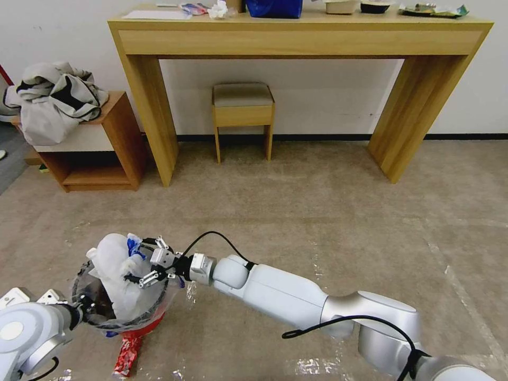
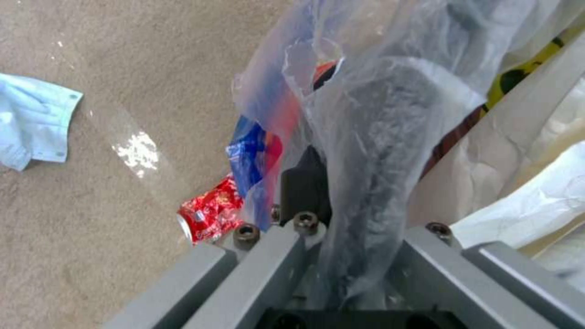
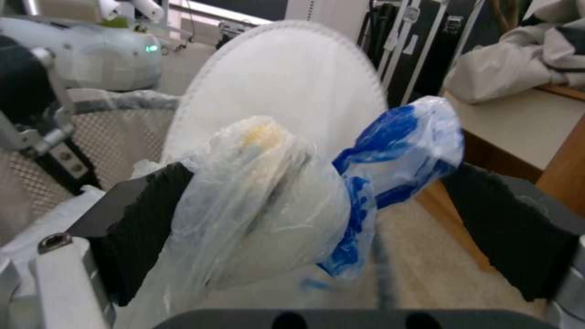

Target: Pick up the trash bin and place the garbage on the floor into it.

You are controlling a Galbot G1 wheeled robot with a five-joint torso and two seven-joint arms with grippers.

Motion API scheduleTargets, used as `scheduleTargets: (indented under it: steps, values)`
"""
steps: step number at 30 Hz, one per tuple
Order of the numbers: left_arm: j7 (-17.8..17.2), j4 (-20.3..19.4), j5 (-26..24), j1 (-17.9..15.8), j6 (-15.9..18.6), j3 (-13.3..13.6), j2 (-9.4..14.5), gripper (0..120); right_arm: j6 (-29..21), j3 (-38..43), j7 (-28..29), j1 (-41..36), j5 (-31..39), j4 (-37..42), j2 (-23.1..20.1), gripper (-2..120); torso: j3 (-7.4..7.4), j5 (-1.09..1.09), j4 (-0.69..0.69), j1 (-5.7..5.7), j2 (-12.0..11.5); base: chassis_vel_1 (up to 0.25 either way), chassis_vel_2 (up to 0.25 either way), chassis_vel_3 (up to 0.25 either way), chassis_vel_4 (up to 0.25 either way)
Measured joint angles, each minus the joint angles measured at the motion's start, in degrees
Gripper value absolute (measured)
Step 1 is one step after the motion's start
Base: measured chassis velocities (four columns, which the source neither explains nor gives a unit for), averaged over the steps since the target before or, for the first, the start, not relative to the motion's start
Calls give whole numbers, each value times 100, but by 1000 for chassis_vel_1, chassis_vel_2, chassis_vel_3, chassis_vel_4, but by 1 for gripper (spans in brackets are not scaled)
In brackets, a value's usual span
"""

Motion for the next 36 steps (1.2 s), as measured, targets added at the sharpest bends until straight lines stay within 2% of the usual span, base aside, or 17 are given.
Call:
scheduleTargets:
  steps: [4,6,9,11,17,25,36]
  values:
    - [-4,-35,0,19,0,-31,-5,0,-126,-90,82,114,-90,72,-80,100,0,0,-1,0,0,0,0,0,0]
    - [-14,-87,0,45,0,-52,-30,0,-120,-69,159,190,-558,-7,-33,100,0,0,-1,0,0,0,0,0,0]
    - [-19,-101,0,58,-1,-65,-49,0,-87,-31,202,205,-751,-39,21,100,0,-1,-1,0,0,0,0,0,0]
    - [-33,-127,1,81,-8,-84,-76,0,66,93,301,218,-1356,-92,162,100,0,0,1,0,0,0,0,0,0]
    - [-40,-169,2,113,-15,-107,-100,0,322,204,346,126,-2058,-306,322,100,0,-1,-1,0,0,0,0,0,0]
    - [-45,-172,6,117,-16,-118,-108,0,467,140,375,-49,-2248,-387,458,100,0,-1,-1,0,0,0,0,0,0]
    - [-48,-149,23,116,-16,-129,-108,0,410,47,398,-36,-1896,-224,387,100,0,-1,-1,0,0,0,0,0,0]
